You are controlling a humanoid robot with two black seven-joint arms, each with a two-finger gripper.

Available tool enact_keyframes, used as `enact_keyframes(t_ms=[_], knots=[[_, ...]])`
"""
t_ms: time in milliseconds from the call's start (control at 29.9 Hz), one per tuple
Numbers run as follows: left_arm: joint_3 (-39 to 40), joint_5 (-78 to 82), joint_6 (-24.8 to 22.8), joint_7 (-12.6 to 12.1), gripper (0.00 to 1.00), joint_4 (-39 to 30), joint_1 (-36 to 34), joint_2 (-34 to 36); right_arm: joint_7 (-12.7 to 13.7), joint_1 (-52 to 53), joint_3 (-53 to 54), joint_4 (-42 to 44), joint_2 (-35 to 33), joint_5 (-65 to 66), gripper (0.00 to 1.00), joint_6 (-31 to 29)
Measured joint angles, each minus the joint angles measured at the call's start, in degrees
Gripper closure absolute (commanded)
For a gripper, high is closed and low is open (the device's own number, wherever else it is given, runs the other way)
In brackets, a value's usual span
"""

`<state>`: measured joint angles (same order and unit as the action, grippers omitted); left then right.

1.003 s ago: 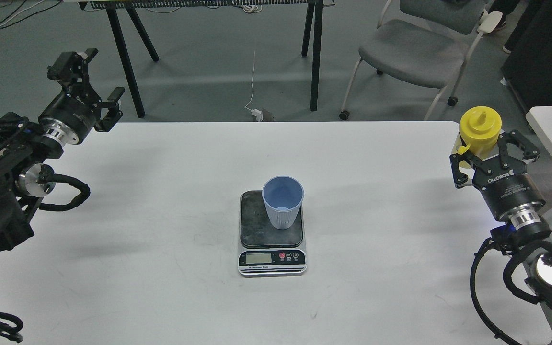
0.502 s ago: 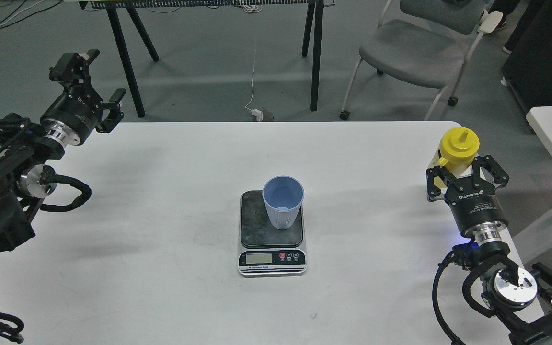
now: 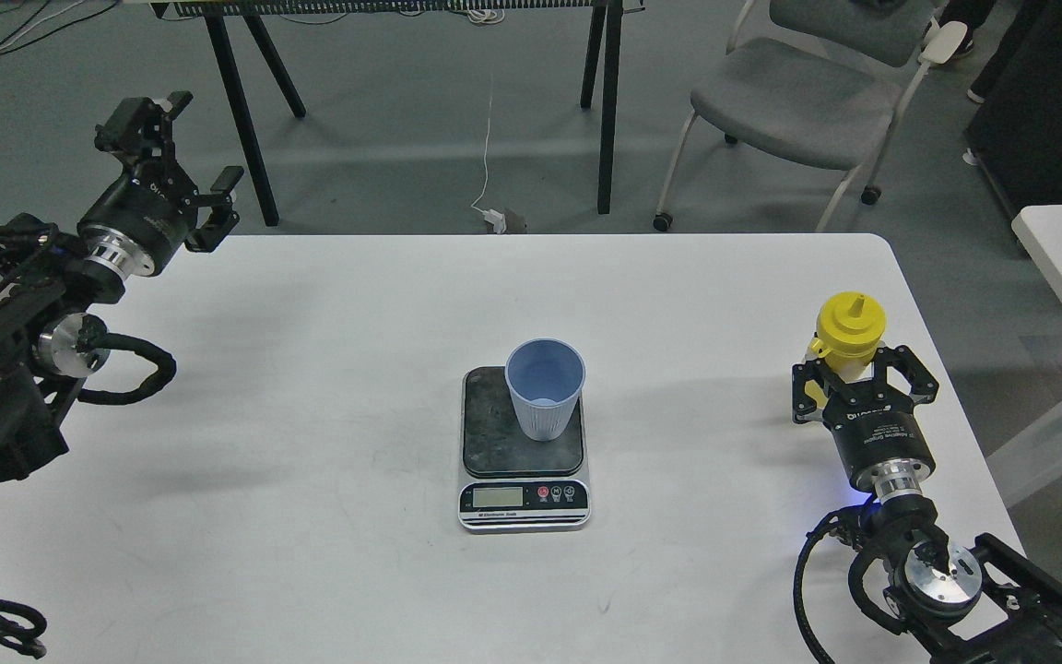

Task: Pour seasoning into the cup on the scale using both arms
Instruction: 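Turn the bottle upright and lower it toward the table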

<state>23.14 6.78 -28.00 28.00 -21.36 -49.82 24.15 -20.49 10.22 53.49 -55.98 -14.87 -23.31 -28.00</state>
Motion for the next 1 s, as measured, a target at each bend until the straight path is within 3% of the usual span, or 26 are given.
enact_keyframes(t_ms=[301,535,836,1003], knots=[[-0.02,0.06,0.00,0.00,0.01,0.00,0.07,-0.04,-0.07,-0.02,-0.73,1.21,1.08,0.14,0.87,0.00],[-0.02,0.07,0.00,0.00,0.01,0.00,0.06,0.02,-0.31,-0.02,-0.75,1.29,1.10,0.28,0.62,0.00],[-0.02,0.16,0.00,0.00,0.01,0.00,-0.01,-0.07,-1.14,-0.37,-0.67,1.15,1.07,2.18,0.45,0.00],[-0.02,0.17,0.00,0.00,0.01,0.00,-0.01,-0.10,-1.22,-0.45,-0.79,1.20,1.11,2.38,0.23,0.00]])
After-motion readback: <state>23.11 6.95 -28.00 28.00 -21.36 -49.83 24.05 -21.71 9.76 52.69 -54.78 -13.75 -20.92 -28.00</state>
